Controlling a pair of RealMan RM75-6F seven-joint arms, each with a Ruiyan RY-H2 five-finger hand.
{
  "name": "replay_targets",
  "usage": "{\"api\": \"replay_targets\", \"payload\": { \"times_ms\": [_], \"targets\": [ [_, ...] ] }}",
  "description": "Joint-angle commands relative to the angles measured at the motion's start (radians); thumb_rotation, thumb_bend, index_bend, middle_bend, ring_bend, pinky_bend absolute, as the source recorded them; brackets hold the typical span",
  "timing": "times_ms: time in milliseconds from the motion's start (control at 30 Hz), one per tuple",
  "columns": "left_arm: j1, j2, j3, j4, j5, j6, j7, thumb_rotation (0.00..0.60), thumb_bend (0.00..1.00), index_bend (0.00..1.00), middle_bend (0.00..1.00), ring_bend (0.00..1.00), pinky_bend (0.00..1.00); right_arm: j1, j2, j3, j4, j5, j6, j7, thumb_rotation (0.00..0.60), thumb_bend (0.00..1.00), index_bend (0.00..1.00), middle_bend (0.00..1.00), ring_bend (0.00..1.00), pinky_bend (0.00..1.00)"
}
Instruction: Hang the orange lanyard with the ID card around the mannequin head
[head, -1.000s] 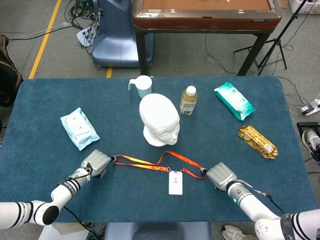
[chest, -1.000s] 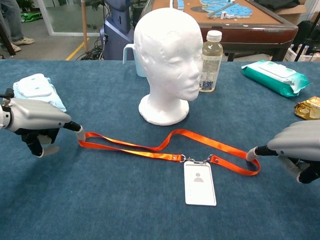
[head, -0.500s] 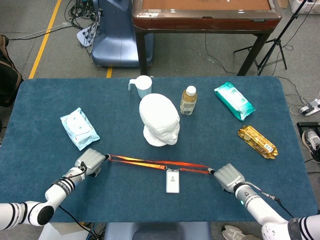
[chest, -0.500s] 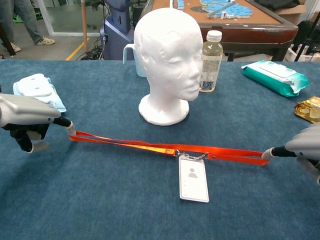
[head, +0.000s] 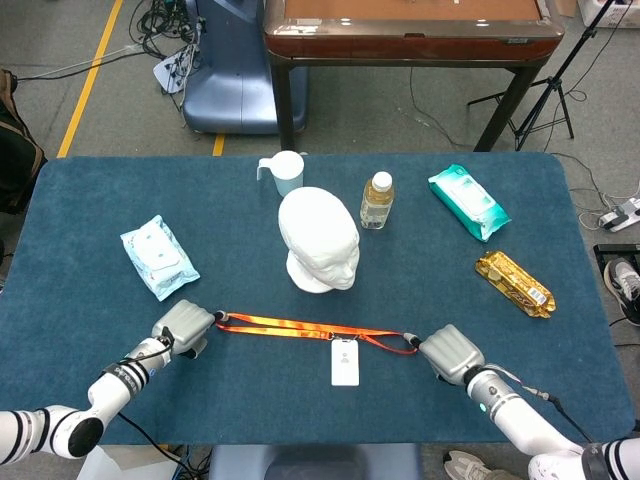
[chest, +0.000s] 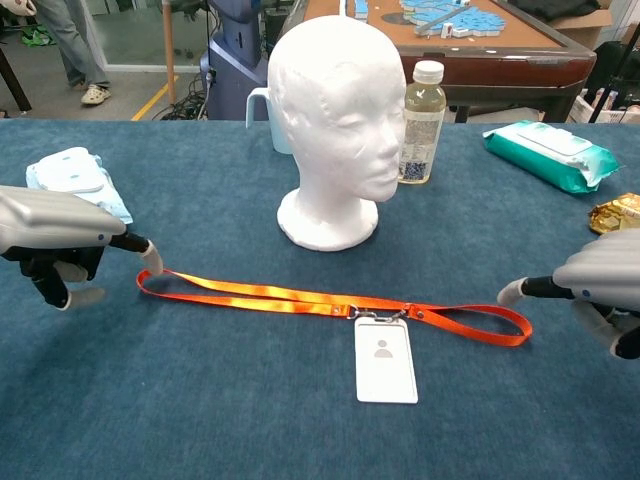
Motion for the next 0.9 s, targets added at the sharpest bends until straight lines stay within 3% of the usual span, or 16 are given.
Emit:
{"api": "replay_targets", "payload": {
  "times_ms": [33, 233, 467, 633, 900],
  "targets": [
    [0.008, 0.009, -0.006, -0.011, 0.019, 0.003, -0.018, 0.6, 0.38, 0.17, 0.97, 0.91, 0.84, -0.034, -0.012, 0.026, 0.014, -0.075, 0.028, 0.046, 0.6, 0.37, 0.12, 1.0, 1.0, 1.0],
    [0.047, 0.034, -0.028, -0.03, 0.105, 0.032, -0.103, 0.6, 0.33, 0.17, 0.87, 0.82, 0.84, -0.068, 0.013, 0.06, -0.004, -0.158, 0.064, 0.11, 0.6, 0.34, 0.12, 1.0, 1.0, 1.0],
    [0.107, -0.011, -0.06, 0.028, 0.243, 0.129, -0.168, 0.6, 0.29, 0.25, 0.74, 0.72, 0.84, -0.093, 0.069, 0.104, -0.048, -0.206, 0.107, 0.131, 0.6, 0.34, 0.22, 0.95, 1.0, 1.0],
    [0.116, -0.055, -0.074, 0.073, 0.266, 0.145, -0.147, 0.6, 0.29, 0.28, 0.76, 0.74, 0.84, -0.102, 0.106, 0.126, -0.079, -0.198, 0.11, 0.131, 0.6, 0.34, 0.23, 0.94, 1.0, 1.0],
    [0.109, -0.129, -0.101, 0.132, 0.244, 0.138, -0.079, 0.6, 0.29, 0.34, 0.87, 0.83, 0.84, -0.11, 0.133, 0.145, -0.1, -0.174, 0.091, 0.107, 0.6, 0.34, 0.25, 0.94, 1.0, 1.0]
  ]
}}
